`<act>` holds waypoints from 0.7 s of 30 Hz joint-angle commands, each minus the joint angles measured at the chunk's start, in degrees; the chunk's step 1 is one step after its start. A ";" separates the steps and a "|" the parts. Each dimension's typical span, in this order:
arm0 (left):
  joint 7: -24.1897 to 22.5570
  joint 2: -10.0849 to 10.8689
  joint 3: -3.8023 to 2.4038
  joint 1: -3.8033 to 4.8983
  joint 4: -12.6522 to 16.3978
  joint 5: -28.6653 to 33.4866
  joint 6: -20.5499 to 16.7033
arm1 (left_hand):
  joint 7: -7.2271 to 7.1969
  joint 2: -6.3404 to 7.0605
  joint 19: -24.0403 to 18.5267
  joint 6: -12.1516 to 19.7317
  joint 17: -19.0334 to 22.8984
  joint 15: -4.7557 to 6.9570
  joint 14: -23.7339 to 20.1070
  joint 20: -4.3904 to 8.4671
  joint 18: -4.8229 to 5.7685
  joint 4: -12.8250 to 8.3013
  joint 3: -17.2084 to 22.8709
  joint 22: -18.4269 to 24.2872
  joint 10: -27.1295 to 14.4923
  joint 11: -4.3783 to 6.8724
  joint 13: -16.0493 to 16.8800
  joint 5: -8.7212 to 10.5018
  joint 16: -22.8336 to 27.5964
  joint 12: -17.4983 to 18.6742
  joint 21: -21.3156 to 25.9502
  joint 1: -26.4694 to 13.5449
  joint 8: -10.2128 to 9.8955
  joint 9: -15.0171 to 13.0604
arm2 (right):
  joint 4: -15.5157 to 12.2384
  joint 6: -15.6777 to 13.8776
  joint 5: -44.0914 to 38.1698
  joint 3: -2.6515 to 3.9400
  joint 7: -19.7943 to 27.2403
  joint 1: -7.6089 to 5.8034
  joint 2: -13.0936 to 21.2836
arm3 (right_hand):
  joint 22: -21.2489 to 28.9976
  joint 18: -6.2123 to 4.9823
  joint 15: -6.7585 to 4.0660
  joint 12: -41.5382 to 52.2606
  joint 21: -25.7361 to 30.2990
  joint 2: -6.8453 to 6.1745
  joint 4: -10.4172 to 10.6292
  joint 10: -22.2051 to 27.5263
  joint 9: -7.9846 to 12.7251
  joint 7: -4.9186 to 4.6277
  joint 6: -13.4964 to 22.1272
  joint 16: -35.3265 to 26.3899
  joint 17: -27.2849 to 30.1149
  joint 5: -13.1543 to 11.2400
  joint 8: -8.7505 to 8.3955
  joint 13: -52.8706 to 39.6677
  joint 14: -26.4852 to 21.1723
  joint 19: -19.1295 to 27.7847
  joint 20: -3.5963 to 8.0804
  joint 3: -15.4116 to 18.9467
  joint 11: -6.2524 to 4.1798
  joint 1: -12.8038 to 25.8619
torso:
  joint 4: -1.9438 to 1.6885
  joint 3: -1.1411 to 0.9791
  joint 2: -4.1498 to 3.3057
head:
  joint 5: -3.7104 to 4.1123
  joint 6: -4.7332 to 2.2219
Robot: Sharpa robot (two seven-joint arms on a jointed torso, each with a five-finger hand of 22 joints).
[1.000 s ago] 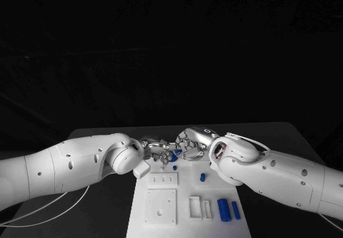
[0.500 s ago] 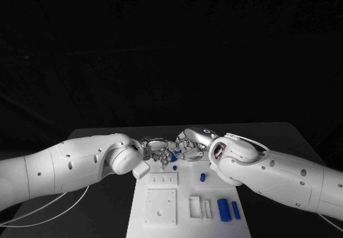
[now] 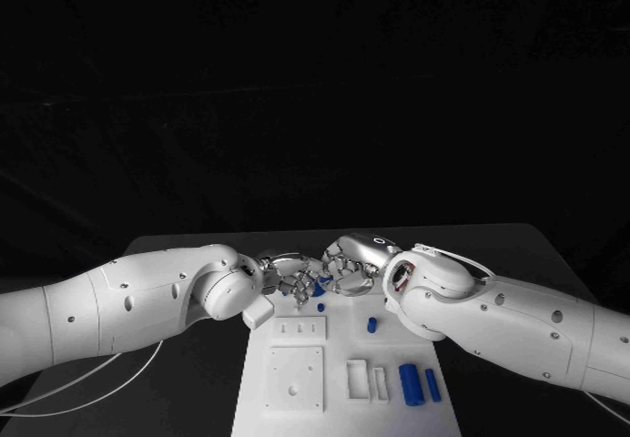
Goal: Assemble the parts on the task board
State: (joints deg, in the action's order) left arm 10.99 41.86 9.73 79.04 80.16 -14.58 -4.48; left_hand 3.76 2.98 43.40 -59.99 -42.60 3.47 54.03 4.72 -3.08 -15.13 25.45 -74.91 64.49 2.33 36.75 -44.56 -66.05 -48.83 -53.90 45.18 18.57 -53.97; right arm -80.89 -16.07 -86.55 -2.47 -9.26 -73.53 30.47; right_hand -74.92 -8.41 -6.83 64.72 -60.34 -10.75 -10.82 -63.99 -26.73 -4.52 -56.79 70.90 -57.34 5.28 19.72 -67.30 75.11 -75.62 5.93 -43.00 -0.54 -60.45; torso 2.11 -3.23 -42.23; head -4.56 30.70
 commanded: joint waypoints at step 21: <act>-2.39 0.30 -0.31 0.29 0.34 0.25 2.75 | -1.00 -5.21 -0.38 -3.94 1.43 0.13 0.04 4.42 0.95 -1.17 2.04 -0.15 1.68 0.28 -1.45 6.07 -1.53 -0.57 -1.36 5.23 -1.78 1.06 | 0.47 -0.27 -0.05 -0.33 -0.77 0.47 1.03 | -0.53 -6.59 0.64 -0.05 0.24 -2.20 0.66 0.63 0.77 -2.11 2.79 -0.56 -0.15 -0.27 -2.20 -0.06 0.08 0.04 0.57 2.28 0.67 2.49 | 0.00 -0.01 0.06 | 0.09 0.13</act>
State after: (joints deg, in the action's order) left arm 10.69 42.19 9.59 79.12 80.15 -14.64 -3.37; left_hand 4.16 -1.16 43.40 -60.39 -41.22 3.47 54.03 4.72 -3.08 -16.24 27.35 -74.95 65.44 2.28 35.34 -38.77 -67.23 -49.25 -55.02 48.62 16.58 -52.96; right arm -80.85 -16.32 -86.43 -2.66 -8.85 -73.27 31.15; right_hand -74.91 -8.42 -6.61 64.72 -60.33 -12.61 -10.19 -63.56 -26.07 -6.26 -55.03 70.62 -57.42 5.54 17.87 -67.28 75.15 -75.64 5.96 -41.07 -0.28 -58.59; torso 2.09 -3.20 -42.18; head -4.41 30.84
